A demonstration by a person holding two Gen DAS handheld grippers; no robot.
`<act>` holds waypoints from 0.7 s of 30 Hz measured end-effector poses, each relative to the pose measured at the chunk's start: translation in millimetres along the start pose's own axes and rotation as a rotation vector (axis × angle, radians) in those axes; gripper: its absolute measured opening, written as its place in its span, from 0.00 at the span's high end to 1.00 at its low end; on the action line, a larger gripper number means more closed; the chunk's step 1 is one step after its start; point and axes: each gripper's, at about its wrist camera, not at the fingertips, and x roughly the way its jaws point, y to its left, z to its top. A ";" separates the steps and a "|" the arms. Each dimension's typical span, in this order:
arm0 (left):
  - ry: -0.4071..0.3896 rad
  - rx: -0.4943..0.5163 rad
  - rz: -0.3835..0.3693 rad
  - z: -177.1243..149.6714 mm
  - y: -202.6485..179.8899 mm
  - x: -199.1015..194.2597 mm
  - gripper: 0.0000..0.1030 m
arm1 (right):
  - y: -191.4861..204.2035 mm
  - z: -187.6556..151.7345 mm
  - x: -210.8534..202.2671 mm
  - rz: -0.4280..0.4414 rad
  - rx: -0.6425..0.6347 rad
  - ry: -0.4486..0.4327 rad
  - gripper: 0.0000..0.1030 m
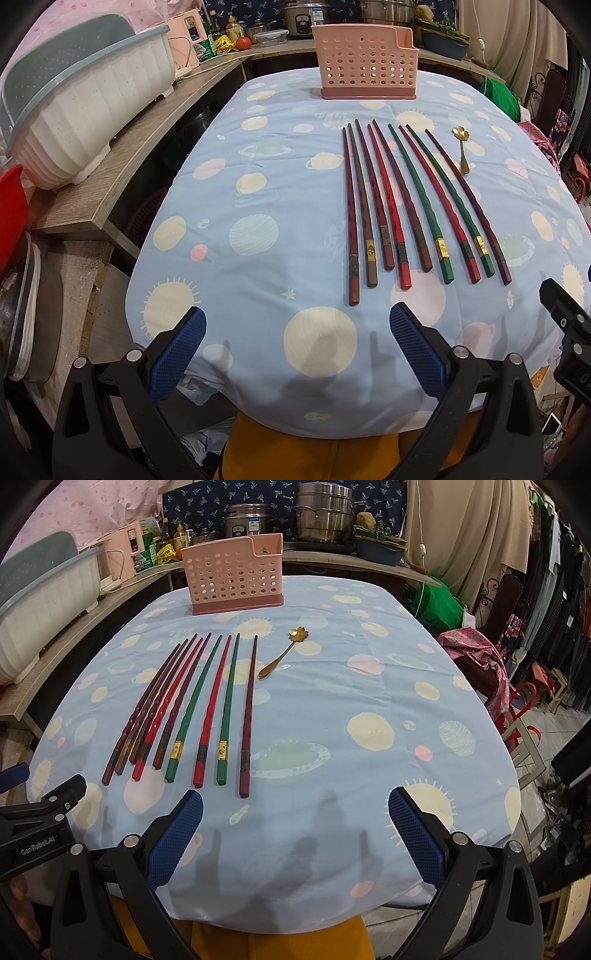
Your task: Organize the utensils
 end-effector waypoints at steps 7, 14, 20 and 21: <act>0.000 0.000 0.000 0.2 0.1 0.0 0.08 | -0.1 0.1 0.1 0.001 0.000 0.000 0.06; 0.000 0.000 -0.001 0.2 0.2 0.1 0.08 | -0.7 0.4 0.1 0.001 0.001 0.001 0.06; 0.005 -0.003 -0.004 -0.1 0.3 0.6 0.08 | -0.6 0.1 -0.1 0.001 0.001 0.002 0.06; 0.007 -0.005 -0.006 -0.5 0.4 1.5 0.08 | -0.7 0.0 -0.1 0.001 0.002 0.002 0.06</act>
